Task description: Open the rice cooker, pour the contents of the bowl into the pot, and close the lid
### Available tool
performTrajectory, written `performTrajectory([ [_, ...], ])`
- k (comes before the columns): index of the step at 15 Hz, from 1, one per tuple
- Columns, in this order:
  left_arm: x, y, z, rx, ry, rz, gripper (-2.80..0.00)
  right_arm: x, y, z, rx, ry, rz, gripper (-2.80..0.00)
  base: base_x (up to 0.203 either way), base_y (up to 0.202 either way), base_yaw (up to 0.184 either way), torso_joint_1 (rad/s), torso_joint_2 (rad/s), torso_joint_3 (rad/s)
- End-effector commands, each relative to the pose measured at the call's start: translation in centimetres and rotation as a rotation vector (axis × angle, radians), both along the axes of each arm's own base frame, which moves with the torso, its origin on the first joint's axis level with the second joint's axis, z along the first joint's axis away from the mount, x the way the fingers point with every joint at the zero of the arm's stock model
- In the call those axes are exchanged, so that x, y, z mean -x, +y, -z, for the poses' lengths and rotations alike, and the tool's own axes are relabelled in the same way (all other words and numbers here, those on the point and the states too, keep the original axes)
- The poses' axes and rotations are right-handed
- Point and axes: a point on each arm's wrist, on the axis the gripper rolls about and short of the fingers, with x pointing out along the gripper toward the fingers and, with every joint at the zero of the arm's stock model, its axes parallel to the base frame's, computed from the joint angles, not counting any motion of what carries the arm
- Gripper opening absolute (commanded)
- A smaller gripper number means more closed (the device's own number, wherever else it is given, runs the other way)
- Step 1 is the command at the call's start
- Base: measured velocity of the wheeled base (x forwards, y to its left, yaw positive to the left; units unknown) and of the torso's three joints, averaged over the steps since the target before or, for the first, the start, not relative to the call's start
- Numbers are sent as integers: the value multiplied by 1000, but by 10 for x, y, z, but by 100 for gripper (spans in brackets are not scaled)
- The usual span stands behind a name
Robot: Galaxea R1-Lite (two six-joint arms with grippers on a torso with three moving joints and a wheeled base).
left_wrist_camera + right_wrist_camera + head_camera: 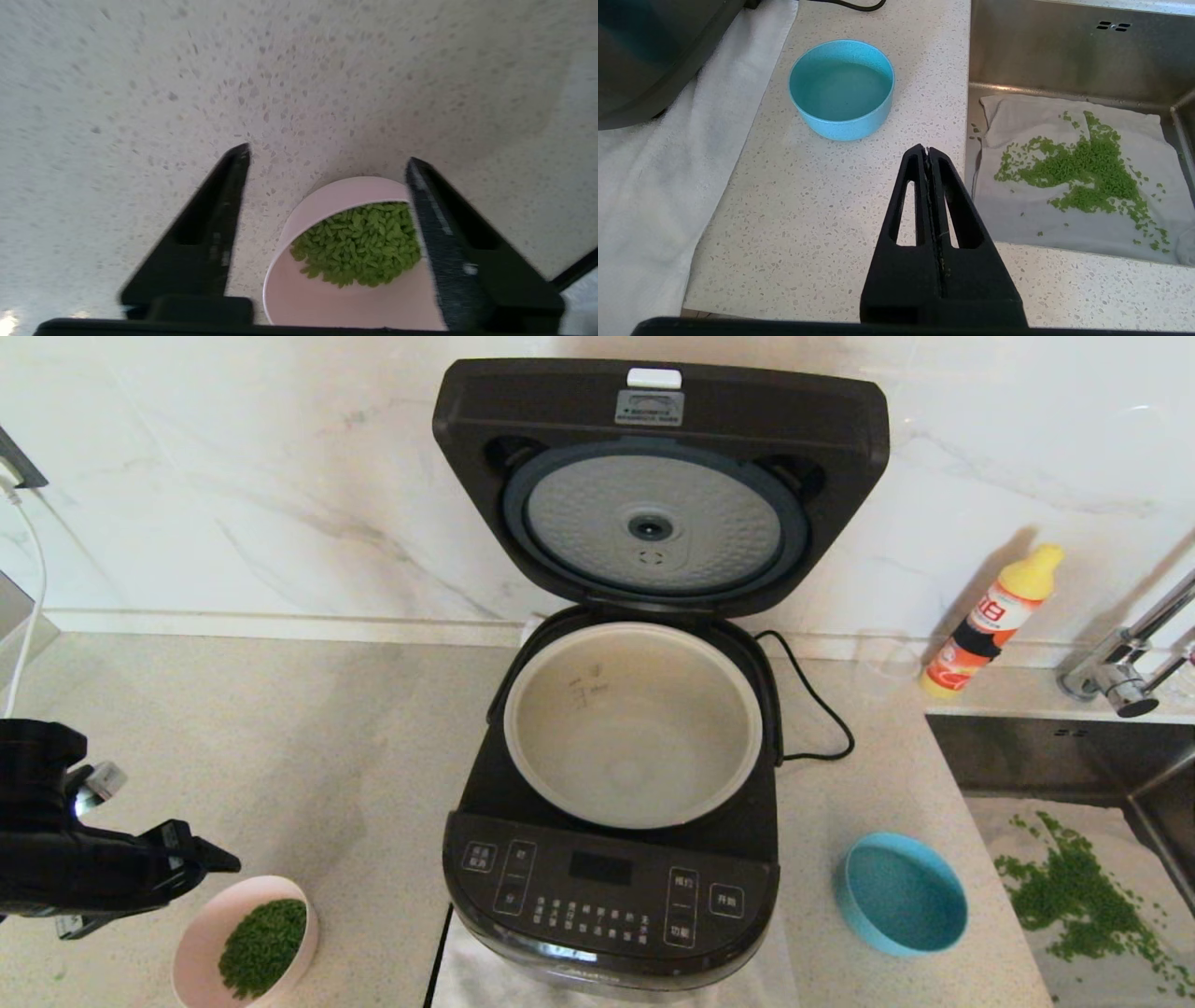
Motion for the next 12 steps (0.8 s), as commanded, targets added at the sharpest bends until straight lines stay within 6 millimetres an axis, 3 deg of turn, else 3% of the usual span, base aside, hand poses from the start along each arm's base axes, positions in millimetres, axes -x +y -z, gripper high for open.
performTrajectory([
  [1, -8, 2, 11, 33, 29, 9, 0, 0, 0, 0, 0, 2, 0, -280, 0, 0, 0, 0, 0, 0],
  [8, -23, -1, 21, 62, 50, 25, 0, 0, 0, 0, 0, 2, 0, -280, 0, 0, 0, 0, 0, 0],
  [12, -18, -2, -7, 51, -48, -12, 0, 0, 0, 0, 0, 0, 0, -280, 0, 0, 0, 0, 0, 0],
])
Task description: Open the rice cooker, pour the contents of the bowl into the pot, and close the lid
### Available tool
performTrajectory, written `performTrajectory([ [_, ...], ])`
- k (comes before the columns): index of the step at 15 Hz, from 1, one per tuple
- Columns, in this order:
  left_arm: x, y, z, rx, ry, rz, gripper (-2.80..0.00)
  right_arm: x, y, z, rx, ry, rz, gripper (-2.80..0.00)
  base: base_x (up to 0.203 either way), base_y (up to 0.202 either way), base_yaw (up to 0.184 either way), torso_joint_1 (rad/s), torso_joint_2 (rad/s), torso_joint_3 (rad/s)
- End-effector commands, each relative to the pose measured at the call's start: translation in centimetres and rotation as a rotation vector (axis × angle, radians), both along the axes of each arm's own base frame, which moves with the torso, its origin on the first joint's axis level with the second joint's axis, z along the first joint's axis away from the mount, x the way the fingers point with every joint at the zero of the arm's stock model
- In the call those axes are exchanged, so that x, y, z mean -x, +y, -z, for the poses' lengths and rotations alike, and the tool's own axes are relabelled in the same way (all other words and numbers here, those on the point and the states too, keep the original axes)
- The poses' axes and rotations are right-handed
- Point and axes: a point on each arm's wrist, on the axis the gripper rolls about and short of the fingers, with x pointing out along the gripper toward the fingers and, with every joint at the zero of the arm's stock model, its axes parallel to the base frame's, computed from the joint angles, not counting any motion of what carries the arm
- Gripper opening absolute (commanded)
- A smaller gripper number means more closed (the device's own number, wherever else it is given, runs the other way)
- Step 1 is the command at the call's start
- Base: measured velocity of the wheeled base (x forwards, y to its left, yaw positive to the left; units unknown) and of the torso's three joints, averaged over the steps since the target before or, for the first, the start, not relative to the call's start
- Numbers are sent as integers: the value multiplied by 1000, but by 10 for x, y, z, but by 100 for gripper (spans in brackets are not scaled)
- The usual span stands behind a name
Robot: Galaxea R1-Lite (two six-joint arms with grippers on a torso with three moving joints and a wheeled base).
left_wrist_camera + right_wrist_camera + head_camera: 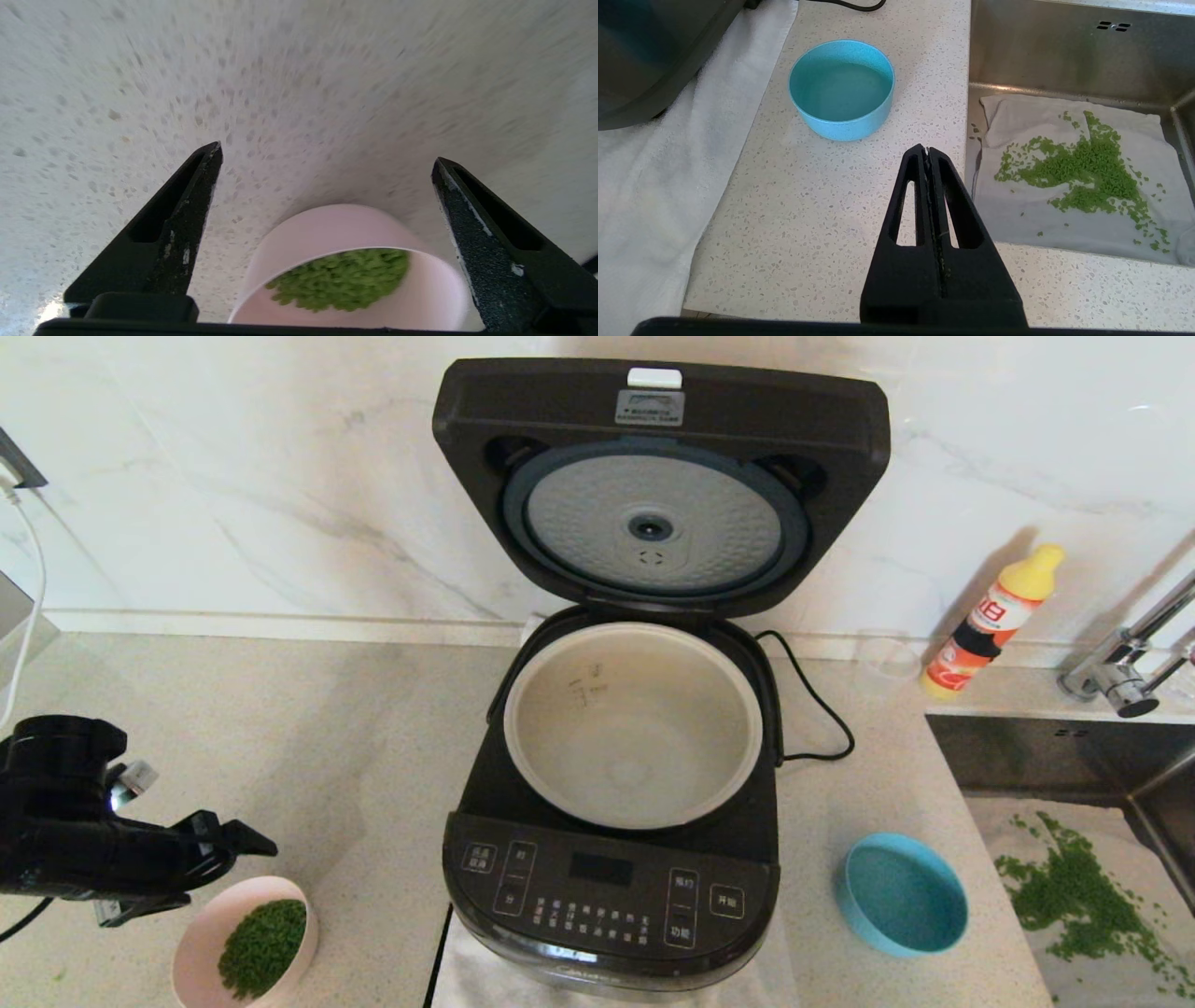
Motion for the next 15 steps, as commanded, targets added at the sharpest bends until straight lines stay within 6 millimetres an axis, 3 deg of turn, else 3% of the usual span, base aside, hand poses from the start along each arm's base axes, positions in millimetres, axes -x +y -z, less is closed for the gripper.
performTrajectory([
  [1, 7, -3, -26, -25, -86, -12, 0, 0, 0, 0, 1, 2, 0, -280, 0, 0, 0, 0, 0, 0],
  [4, 24, -10, -55, -54, -150, -13, 0, 0, 0, 0, 1, 2, 0, -280, 0, 0, 0, 0, 0, 0],
  [7, 40, -14, -55, -147, -27, 162, 0, 0, 0, 0, 0, 2, 0, -280, 0, 0, 0, 0, 0, 0],
  [10, 47, -8, -43, -180, 57, 237, 0, 0, 0, 0, 1, 1, 0, -280, 0, 0, 0, 0, 0, 0],
  [15, 38, -4, -3, -113, 184, 284, 0, 0, 0, 0, 1, 2, 0, -280, 0, 0, 0, 0, 0, 0],
])
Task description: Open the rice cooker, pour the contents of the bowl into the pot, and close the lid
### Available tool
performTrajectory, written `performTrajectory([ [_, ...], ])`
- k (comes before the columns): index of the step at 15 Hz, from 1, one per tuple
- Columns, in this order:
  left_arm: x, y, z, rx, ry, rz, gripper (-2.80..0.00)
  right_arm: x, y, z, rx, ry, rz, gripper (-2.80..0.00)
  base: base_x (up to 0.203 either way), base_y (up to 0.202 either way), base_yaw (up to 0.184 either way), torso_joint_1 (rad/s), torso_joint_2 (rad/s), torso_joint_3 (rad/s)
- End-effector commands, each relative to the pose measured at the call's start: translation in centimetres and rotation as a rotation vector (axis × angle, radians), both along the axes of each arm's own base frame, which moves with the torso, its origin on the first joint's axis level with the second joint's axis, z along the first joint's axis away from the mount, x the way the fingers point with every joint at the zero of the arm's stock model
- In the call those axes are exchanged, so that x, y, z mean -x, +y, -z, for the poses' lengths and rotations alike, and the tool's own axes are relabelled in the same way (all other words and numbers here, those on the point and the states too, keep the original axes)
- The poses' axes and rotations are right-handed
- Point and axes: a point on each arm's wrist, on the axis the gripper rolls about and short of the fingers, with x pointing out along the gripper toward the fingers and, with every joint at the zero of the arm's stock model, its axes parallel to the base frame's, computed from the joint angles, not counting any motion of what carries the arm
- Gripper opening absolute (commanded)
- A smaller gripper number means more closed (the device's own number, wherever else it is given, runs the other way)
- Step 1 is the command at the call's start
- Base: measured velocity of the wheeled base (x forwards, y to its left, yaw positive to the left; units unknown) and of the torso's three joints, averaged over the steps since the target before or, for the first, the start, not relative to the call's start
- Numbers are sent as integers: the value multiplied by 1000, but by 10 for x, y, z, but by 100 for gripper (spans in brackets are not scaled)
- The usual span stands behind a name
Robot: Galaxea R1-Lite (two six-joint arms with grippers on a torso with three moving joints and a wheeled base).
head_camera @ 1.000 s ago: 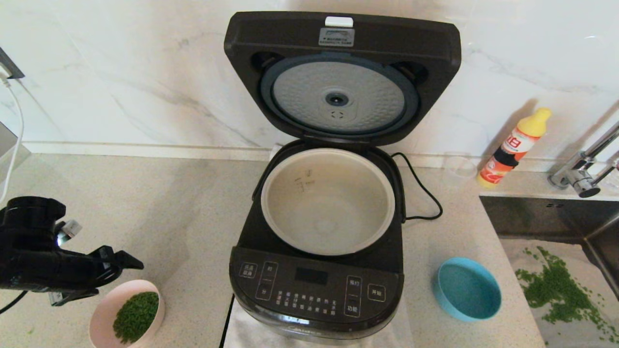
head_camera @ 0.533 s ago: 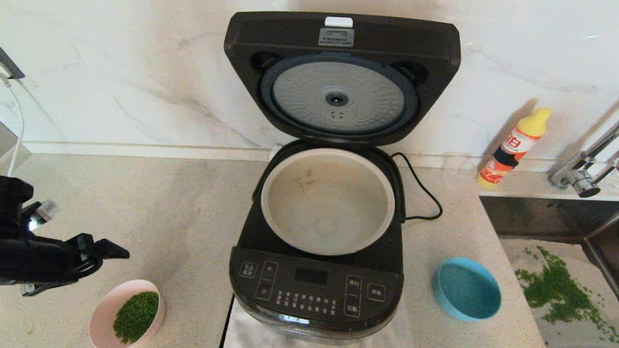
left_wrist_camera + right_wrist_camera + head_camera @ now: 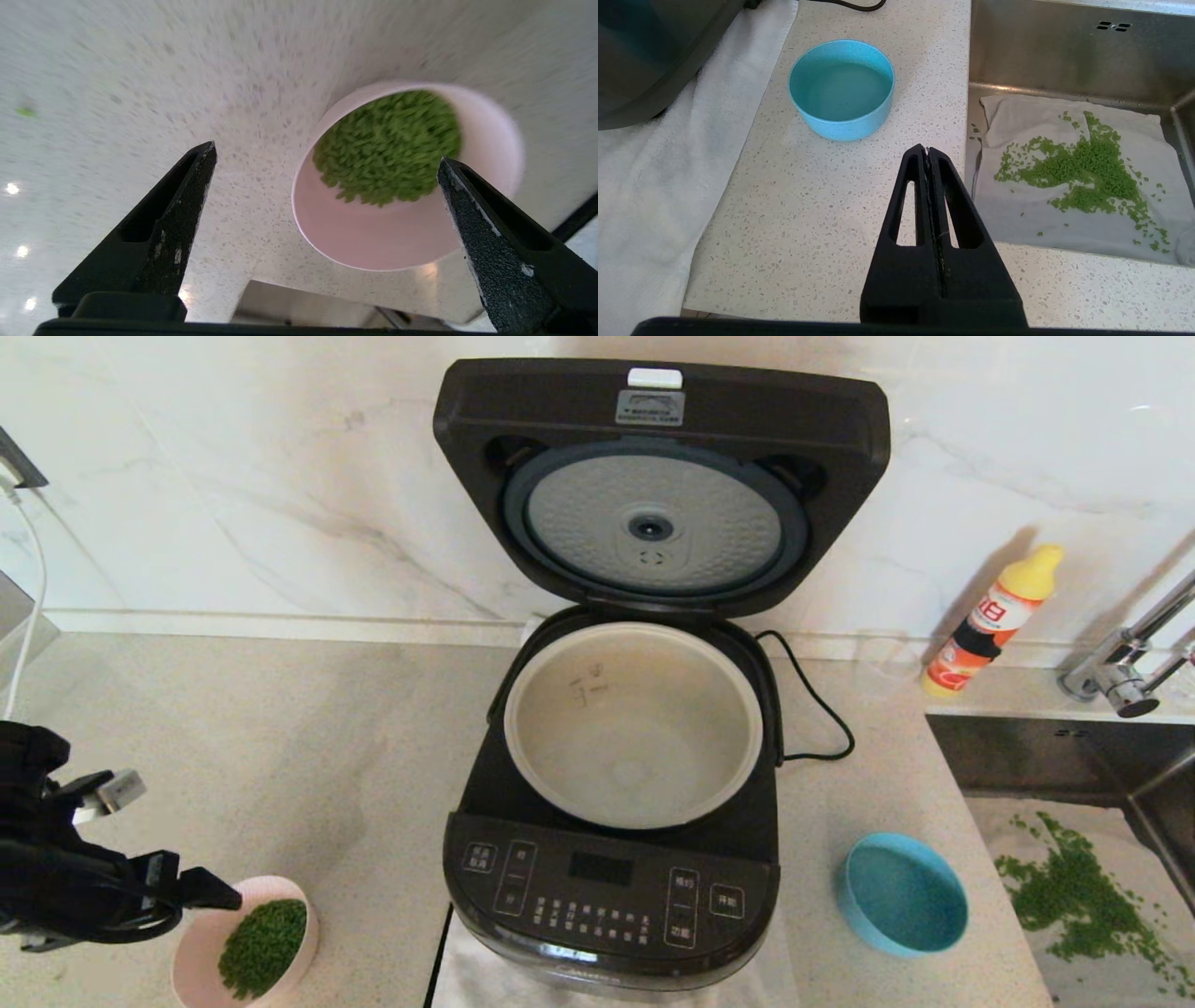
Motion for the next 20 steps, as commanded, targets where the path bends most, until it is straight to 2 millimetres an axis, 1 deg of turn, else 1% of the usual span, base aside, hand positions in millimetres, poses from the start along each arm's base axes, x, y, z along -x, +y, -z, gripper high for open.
performTrajectory([
  [1, -6, 3, 23, 37, 72, 0, 0, 0, 0, 0, 0, 2, 0, -280, 0, 0, 0, 0, 0, 0],
  [5, -13, 5, 38, 35, 51, -7, 0, 0, 0, 0, 0, 2, 0, -280, 0, 0, 0, 0, 0, 0],
  [8, -14, 6, 43, 46, 67, -9, 0, 0, 0, 0, 0, 2, 0, -280, 0, 0, 0, 0, 0, 0],
  [11, -14, 6, 43, 49, 69, -14, 0, 0, 0, 0, 0, 2, 0, -280, 0, 0, 0, 0, 0, 0],
  [12, -14, 6, 43, 48, 66, -13, -280, 0, 0, 0, 0, 2, 0, -280, 0, 0, 0, 0, 0, 0],
  [16, -11, 3, 44, 54, 56, -17, -280, 0, 0, 0, 0, 1, 0, -280, 0, 0, 0, 0, 0, 0],
  [20, -11, 1, 44, 111, 35, -32, -280, 0, 0, 0, 0, 2, 0, -280, 0, 0, 0, 0, 0, 0],
])
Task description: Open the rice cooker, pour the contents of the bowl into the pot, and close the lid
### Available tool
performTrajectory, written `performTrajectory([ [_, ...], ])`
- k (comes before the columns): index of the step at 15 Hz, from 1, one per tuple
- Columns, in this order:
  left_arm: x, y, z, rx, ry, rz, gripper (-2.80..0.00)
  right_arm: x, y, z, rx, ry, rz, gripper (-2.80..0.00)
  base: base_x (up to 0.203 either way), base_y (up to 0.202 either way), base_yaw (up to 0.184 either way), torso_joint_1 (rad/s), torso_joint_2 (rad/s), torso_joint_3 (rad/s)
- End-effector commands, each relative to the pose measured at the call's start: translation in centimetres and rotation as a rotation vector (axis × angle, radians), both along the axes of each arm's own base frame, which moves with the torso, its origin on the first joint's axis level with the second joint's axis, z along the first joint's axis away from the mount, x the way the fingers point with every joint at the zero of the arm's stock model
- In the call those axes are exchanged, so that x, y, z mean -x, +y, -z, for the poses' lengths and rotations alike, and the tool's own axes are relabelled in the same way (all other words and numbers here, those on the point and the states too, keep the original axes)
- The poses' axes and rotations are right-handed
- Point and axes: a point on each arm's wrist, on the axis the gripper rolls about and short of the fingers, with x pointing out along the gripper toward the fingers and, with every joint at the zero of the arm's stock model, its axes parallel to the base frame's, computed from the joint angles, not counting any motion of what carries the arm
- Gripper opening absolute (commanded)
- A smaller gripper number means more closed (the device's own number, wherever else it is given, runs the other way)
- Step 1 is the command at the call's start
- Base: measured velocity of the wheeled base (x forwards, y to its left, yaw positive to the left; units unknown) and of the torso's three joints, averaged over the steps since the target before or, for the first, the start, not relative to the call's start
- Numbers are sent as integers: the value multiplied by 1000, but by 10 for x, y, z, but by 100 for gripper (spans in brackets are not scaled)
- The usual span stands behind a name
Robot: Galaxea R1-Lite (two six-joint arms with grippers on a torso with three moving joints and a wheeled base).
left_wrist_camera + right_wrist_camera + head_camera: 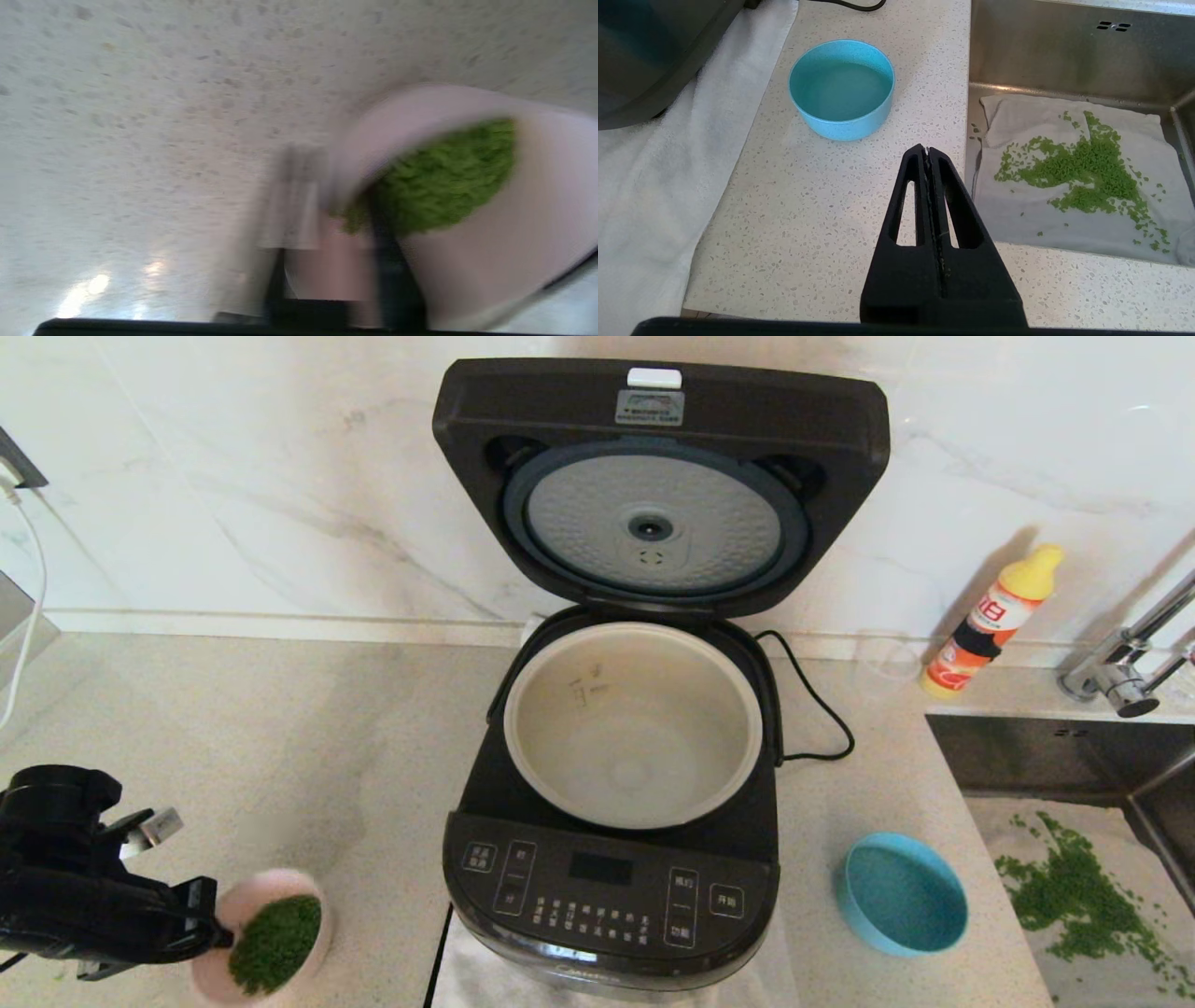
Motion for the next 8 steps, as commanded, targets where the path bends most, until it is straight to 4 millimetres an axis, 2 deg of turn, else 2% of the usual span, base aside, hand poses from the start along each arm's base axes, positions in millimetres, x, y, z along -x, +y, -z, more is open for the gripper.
performTrajectory([
  [1, 0, -2, 0, 11, -4, 4, -280, 0, 0, 0, 1, 2, 0, -280, 0, 0, 0, 0, 0, 0],
  [5, -1, -2, -1, 56, -17, -10, -280, 0, 0, 0, 1, 2, 0, -280, 0, 0, 0, 0, 0, 0],
  [8, 0, -4, -21, 128, -96, -71, -280, 0, 0, 0, 1, 1, 0, -280, 0, 0, 0, 0, 0, 0],
])
